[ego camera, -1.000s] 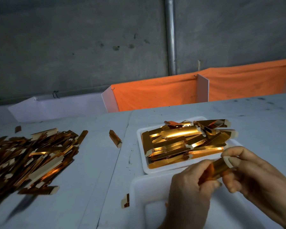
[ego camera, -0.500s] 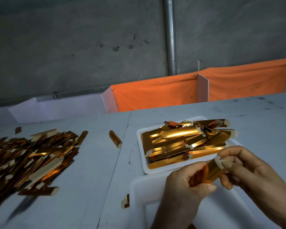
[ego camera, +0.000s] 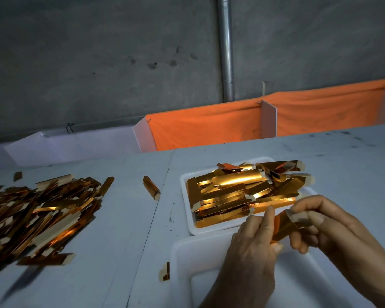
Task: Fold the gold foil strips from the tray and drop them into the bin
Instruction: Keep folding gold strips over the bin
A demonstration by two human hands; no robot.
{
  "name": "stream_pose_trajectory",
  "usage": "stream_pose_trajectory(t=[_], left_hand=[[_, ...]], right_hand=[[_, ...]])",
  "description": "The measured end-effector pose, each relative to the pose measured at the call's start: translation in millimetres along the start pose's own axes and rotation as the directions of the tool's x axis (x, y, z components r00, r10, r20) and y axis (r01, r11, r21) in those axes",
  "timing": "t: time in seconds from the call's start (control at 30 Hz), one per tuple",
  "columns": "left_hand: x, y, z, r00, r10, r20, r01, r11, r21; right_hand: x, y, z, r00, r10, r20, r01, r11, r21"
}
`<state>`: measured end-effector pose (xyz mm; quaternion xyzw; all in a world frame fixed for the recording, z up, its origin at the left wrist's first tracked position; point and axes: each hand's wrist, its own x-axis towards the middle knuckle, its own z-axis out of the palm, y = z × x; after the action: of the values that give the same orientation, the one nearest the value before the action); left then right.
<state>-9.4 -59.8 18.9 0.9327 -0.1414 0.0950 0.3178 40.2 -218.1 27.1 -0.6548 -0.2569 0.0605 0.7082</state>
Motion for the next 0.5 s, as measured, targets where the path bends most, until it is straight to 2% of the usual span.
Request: stream_pose_trajectory(t=[0.13,0.27,0.5], left_hand=[[-1.3,-5.1,-1.6,1.0,-0.024,0.007,0.024,0.998,-0.049],[-1.7,-8.4,-1.0,1.0,0.008,-0.007,-0.008,1.0,-0.012],[-2.2,-5.0,-0.3,0.995,0.105,0.004,-0.105,0.994,0.039]], right_hand=[[-1.4,0.5,-1.7,1.0,0.005,0.01,-0.003,0.993,-0.118],[-1.0,2.7,-1.3,1.0,0.02,0.001,-0.02,0.982,-0.189],[1.3,5.3,-3.3,0.995,0.1,0.006,-0.099,0.989,-0.107]])
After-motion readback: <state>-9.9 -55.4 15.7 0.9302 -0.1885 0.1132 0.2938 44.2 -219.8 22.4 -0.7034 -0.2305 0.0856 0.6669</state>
